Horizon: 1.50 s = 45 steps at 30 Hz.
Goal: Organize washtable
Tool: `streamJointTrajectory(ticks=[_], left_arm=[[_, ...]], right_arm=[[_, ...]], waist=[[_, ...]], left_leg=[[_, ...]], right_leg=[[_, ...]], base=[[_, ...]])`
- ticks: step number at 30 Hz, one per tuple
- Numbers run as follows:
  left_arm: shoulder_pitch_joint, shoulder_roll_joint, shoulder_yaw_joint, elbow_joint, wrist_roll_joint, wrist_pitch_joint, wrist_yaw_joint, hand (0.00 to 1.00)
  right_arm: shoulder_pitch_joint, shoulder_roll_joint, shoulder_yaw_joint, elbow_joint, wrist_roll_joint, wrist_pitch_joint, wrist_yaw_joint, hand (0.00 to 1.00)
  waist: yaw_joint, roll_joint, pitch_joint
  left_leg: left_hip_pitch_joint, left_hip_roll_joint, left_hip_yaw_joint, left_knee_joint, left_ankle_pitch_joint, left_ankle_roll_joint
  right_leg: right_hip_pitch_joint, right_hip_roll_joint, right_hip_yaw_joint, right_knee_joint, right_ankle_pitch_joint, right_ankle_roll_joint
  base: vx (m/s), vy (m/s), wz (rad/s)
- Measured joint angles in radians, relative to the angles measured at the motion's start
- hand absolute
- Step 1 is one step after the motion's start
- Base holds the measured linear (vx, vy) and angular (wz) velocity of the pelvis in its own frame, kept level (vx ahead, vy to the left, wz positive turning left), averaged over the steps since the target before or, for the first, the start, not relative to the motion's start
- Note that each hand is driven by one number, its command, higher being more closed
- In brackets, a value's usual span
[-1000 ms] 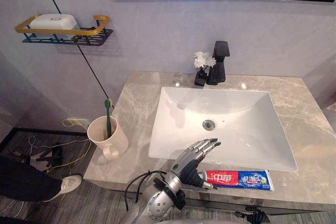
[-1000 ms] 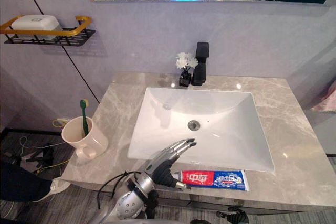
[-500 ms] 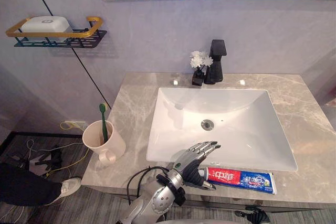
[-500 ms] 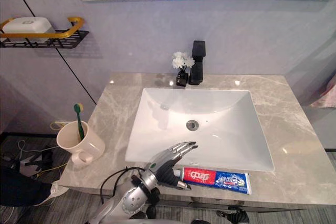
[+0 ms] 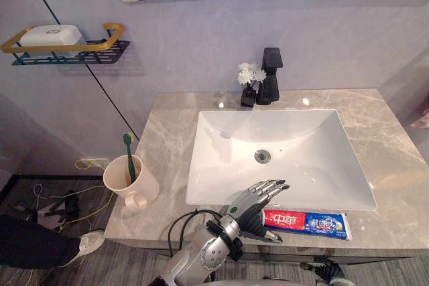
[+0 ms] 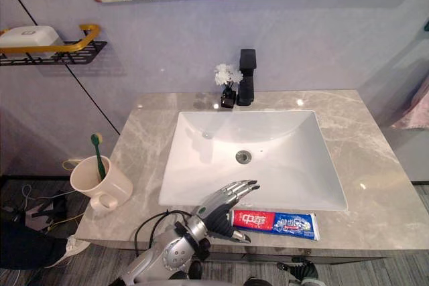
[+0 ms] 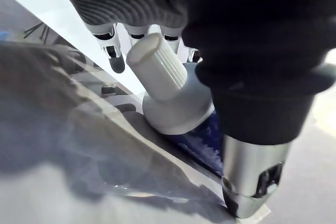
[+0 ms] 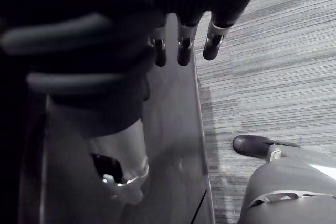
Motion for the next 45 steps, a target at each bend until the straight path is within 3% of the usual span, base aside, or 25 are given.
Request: streamJointTrajectory(ticks=[6, 12, 25, 31, 35, 45], left_arm=[[-0.002, -0.003, -0.004, 0.014, 0.029, -0.014, -0.016, 1.0], [0.0, -0.046, 0.011, 0.008, 0.022, 0.014, -0.004, 1.0], [-0.031, -0.045, 0.08, -0.01, -0.037, 0.028, -0.014, 1.0], [-0.037, -0.047, 0.116, -0.023, -0.071, 0.064, 0.009, 1.0], [-0.035, -0.047, 0.116, -0.05, -0.085, 0.095, 0.027, 1.0], [-0.038, -0.073, 0.115, -0.246, -0.234, 0.099, 0.062, 1.0]], right_arm=[[-0.01, -0.003, -0.001, 0.008, 0.0, 0.0, 0.003, 0.0], [-0.018, -0.003, -0.004, 0.009, 0.004, 0.0, 0.004, 0.0], [-0.02, 0.009, -0.034, 0.006, 0.054, 0.002, 0.001, 0.0], [0.003, 0.037, -0.051, -0.038, 0.12, 0.003, -0.005, 0.0], [0.028, 0.063, -0.09, -0.081, 0.198, 0.002, -0.011, 0.0], [0.085, 0.118, -0.254, -0.194, 0.395, -0.034, -0.044, 0.0]], waist=[[-0.007, 0.004, 0.003], [-0.019, 0.013, 0.008], [-0.023, 0.017, 0.011], [-0.024, 0.014, 0.012], [-0.023, -0.001, 0.015], [-0.021, -0.066, -0.017]], left_leg=[[0.0, 0.0, 0.0, -0.001, 0.0, 0.0], [0.001, 0.003, 0.005, -0.002, 0.0, -0.001], [0.018, 0.011, 0.03, -0.033, -0.001, -0.001], [0.027, 0.013, 0.053, -0.032, -0.011, 0.004], [0.028, 0.018, 0.08, -0.013, -0.027, 0.009], [0.007, 0.016, 0.132, 0.055, -0.074, 0.021]], right_leg=[[0.0, 0.0, 0.001, -0.001, 0.0, 0.0], [-0.001, 0.003, 0.006, -0.004, 0.0, 0.0], [-0.003, 0.009, 0.03, -0.015, 0.001, -0.002], [0.0, 0.008, 0.052, -0.015, 0.001, -0.002], [-0.001, 0.003, 0.073, -0.008, -0.001, 0.002], [-0.003, -0.013, 0.1, 0.006, -0.007, 0.012]], base=[[0.0, 0.0, 0.0], [0.0, 0.001, -0.01], [0.03, 0.003, -0.06], [0.04, 0.014, -0.13], [0.0, 0.021, -0.13], [-0.01, 0.03, -0.09]])
